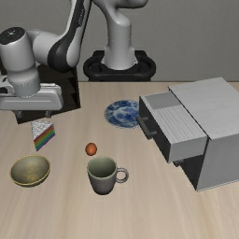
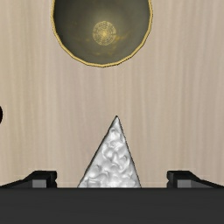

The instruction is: Pick up the cake and place it on the plate

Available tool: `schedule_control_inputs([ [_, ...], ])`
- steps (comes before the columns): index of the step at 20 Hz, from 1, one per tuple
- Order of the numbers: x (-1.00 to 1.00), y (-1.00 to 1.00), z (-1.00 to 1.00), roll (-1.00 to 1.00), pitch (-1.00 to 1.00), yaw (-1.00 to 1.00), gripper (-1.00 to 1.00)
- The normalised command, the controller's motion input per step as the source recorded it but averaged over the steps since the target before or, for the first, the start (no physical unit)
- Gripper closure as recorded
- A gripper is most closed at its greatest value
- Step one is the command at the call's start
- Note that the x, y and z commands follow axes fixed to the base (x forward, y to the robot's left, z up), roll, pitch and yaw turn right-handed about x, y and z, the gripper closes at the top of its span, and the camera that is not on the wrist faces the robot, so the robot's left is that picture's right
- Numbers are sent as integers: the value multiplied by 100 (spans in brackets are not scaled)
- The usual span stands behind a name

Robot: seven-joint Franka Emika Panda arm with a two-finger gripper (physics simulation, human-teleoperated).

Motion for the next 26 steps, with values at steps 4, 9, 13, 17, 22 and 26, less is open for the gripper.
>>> schedule_control_inputs([
  [4,0,0,-100,0,0,0,-100],
  [9,-20,0,-80,0,0,0,-100],
  [13,-50,0,-25,0,0,0,100],
  [17,0,0,0,0,0,0,100],
  [22,0,0,20,0,0,0,100],
  [26,0,0,100,0,0,0,100],
])
